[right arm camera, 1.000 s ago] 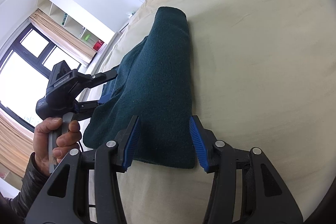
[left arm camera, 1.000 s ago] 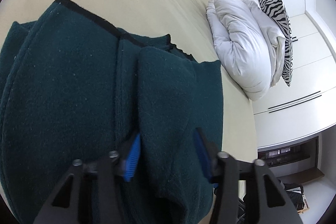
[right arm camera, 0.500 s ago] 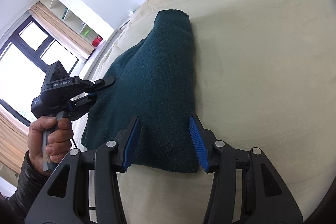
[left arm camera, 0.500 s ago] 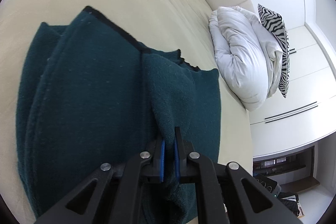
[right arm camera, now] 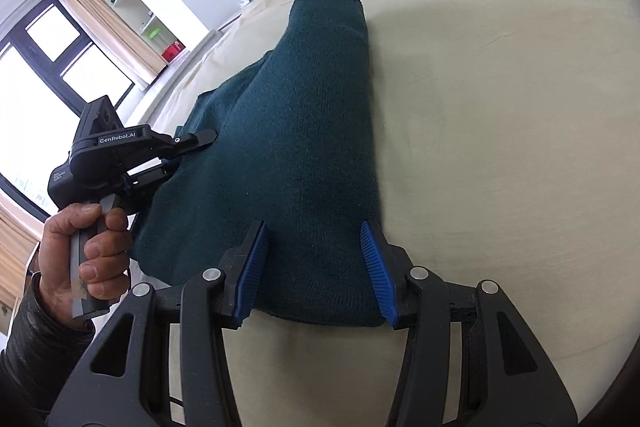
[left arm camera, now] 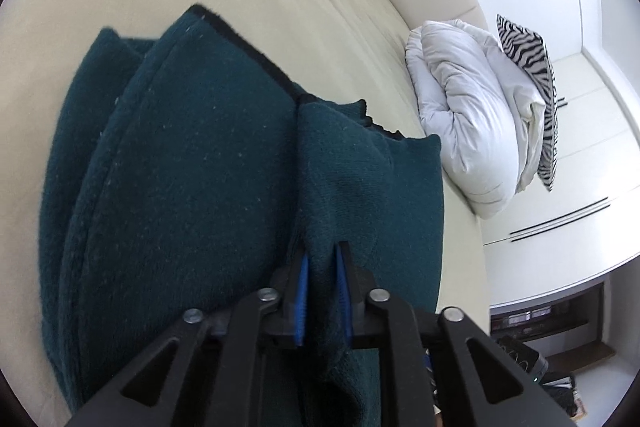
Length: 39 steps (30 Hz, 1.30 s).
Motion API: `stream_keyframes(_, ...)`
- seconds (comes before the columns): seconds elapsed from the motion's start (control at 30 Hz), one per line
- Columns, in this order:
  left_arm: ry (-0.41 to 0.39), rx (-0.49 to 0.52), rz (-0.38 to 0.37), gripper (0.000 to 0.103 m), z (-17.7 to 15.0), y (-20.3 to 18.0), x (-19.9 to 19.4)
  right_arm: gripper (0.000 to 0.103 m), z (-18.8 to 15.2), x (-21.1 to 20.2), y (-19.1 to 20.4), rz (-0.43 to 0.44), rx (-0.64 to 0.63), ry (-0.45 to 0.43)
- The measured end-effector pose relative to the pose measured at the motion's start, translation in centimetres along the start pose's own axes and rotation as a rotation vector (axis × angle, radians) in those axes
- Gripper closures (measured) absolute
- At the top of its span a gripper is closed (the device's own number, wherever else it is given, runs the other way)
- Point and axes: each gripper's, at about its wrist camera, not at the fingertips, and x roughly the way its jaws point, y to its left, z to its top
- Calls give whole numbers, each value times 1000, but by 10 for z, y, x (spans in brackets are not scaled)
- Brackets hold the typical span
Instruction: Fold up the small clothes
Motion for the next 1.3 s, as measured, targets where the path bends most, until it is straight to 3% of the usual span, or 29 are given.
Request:
stream_keyframes(0.03,-9,8,38,49,1,-4,-4,56,1,2,-2,2,3,3)
stream_keyframes(0.1,-38,15,17,37,4,-9,-12,56,2,4,-5,4,17,6)
stream_keyframes(0.2,-38,23,11,35,8,-12,-13,56,3,4,-4,9,22,3)
stream_keyframes(0.27,22,19,-12,39,7,-11,0,56,3,7,-1,8,18,3)
stream_keyframes(0.37,47,2,-22,43,8,-7,11,56,3,7,-2,12,25,4)
stream_keyframes(0.47,52,-53,-49,52,12,-2,12,56,4,7,-1,14,23,5)
stream_keyframes(0.53,68,-58,-69,64,12,-4,12,56,4,7,-1,14,21,6)
stream_keyframes(0.8,144,19,-57,65,3,-21,24,56,4,10,1,12,24,0)
stream_keyframes(0.93,128,-6,-62,70,2,-16,20,56,5,10,1,15,23,4)
stream_keyframes(1.03,127,23,-58,71,3,-20,19,56,4,11,1,15,24,0)
stream_keyframes(1.2,132,38,-93,84,0,-27,23,56,4,11,1,17,32,1)
stream_keyframes(1.3,130,67,-110,85,1,-35,21,56,3,12,1,12,33,5)
